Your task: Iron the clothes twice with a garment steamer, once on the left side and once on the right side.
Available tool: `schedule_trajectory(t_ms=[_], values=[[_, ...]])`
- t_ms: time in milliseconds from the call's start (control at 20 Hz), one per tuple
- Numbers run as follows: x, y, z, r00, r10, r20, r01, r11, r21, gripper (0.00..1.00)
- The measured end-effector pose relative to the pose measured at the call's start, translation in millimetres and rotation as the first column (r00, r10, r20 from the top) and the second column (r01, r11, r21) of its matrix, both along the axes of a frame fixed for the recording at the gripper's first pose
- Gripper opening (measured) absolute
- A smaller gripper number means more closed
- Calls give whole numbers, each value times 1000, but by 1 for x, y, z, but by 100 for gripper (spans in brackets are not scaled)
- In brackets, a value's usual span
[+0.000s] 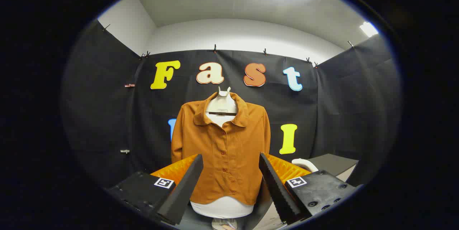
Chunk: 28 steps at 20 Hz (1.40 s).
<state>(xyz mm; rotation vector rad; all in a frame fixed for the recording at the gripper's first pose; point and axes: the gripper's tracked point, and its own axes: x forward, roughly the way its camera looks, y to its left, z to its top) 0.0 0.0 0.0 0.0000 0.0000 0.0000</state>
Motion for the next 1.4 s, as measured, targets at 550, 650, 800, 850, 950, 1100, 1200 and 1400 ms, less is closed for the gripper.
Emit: schedule_trajectory(t_ms=[550,650,800,850,950,1100,1200,1400], values=[[8,-2,-6,1000,-5,-25,6,1000,9,98],[9,-1,-7,999,-12,-30,12,1000,5,98],[10,1,-10,999,-19,-40,19,1000,2,98],[10,2,-9,999,-21,-41,22,1000,2,98],[10,7,-9,999,-24,-38,24,1000,3,98],[11,14,-9,999,-28,-43,28,1000,-7,98],[12,21,-13,998,-33,-50,32,999,-14,98],[14,30,-21,995,-68,-68,67,998,-14,98]])
